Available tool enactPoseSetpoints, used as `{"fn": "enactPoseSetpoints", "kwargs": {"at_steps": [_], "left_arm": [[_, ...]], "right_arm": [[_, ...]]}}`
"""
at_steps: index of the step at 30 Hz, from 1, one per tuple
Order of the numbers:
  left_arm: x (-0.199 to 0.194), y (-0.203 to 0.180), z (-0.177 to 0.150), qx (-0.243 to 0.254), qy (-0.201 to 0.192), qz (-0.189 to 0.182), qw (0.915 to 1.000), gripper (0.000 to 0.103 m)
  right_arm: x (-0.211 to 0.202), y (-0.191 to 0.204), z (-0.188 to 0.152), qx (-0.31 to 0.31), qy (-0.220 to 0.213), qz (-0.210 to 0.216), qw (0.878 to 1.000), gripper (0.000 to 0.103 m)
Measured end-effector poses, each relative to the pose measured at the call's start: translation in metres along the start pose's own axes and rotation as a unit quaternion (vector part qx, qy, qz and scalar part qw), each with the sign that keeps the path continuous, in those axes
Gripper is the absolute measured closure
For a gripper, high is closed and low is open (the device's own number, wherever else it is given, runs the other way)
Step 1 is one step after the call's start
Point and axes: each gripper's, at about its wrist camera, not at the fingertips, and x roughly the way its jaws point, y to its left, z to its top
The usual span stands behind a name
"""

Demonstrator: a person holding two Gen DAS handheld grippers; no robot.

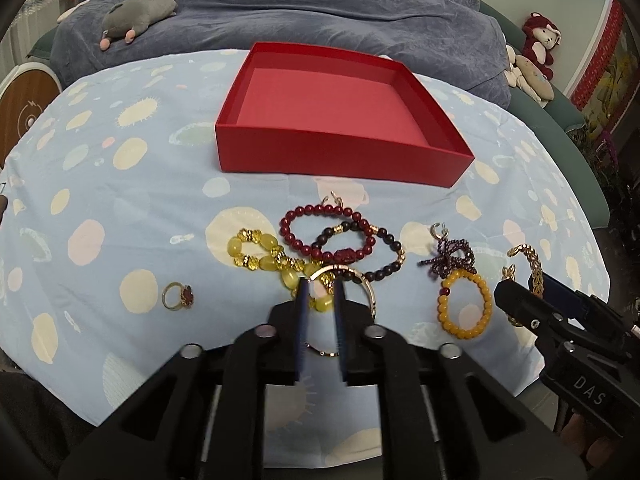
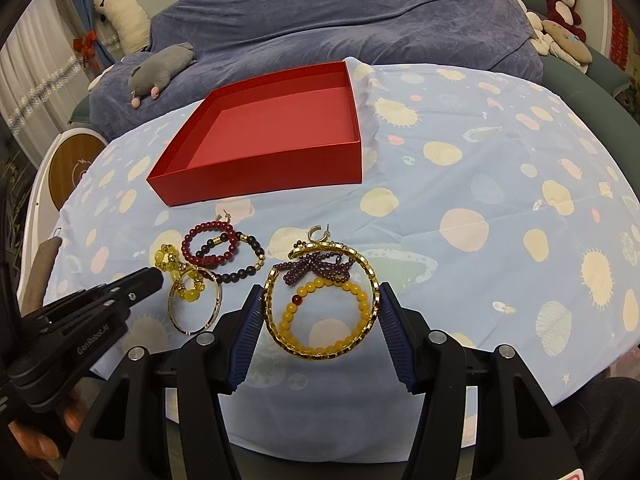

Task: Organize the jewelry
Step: 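Grasp the gold twisted bangle with the right tool while the left tool approaches the thin gold bangle, then grasp the thin gold bangle with the left tool and lift it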

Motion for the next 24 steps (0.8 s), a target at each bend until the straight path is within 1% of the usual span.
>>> {"fn": "enactPoseSetpoints", "kwargs": {"at_steps": [1, 2, 3, 5, 7, 10, 11, 12, 14, 15, 21, 24], "left_arm": [[0.002, -0.001, -0.003, -0.001, 0.001, 0.004, 1.0, 0.065], [0.003, -0.003, -0.006, 0.002, -0.002, 0.006, 1.0, 0.059], [0.003, -0.005, -0.008, 0.006, -0.005, 0.004, 1.0, 0.057], [0.006, -0.01, -0.011, 0.014, -0.002, 0.009, 0.9999, 0.039], [0.011, -0.013, -0.014, 0.017, 0.003, 0.015, 0.9997, 0.032], [0.021, -0.016, -0.016, 0.017, 0.019, 0.021, 0.9995, 0.032], [0.025, -0.018, -0.017, 0.02, 0.023, 0.023, 0.9993, 0.033], [0.027, -0.019, -0.018, 0.024, 0.024, 0.028, 0.999, 0.036], [0.028, -0.021, -0.019, 0.035, 0.017, 0.04, 0.9984, 0.048], [0.028, -0.022, -0.019, 0.04, 0.015, 0.043, 0.9981, 0.051], [0.025, -0.019, -0.018, 0.038, 0.015, 0.038, 0.9985, 0.052], [0.016, -0.017, -0.015, 0.032, 0.005, 0.031, 0.999, 0.052]], "right_arm": [[0.001, -0.001, -0.001, 0.001, 0.002, 0.001, 1.0, 0.048], [0.001, -0.001, -0.001, 0.002, 0.002, 0.001, 1.0, 0.048], [0.002, -0.002, -0.002, 0.002, 0.003, 0.0, 1.0, 0.048], [0.003, -0.003, -0.002, 0.005, 0.004, 0.0, 1.0, 0.048], [0.005, -0.004, -0.001, 0.007, 0.006, 0.0, 1.0, 0.048], [0.006, -0.004, -0.002, 0.006, 0.007, 0.0, 1.0, 0.048], [0.006, -0.004, -0.002, 0.006, 0.008, 0.0, 1.0, 0.048], [0.007, -0.004, -0.002, 0.007, 0.009, 0.0, 1.0, 0.048], [0.008, -0.004, -0.003, 0.007, 0.01, 0.0, 1.0, 0.048], [0.009, -0.004, -0.003, 0.007, 0.011, 0.0, 1.0, 0.048], [0.01, -0.004, -0.004, 0.008, 0.012, 0.0, 1.0, 0.048], [0.007, -0.004, -0.002, 0.008, 0.009, 0.003, 1.0, 0.048]]}}
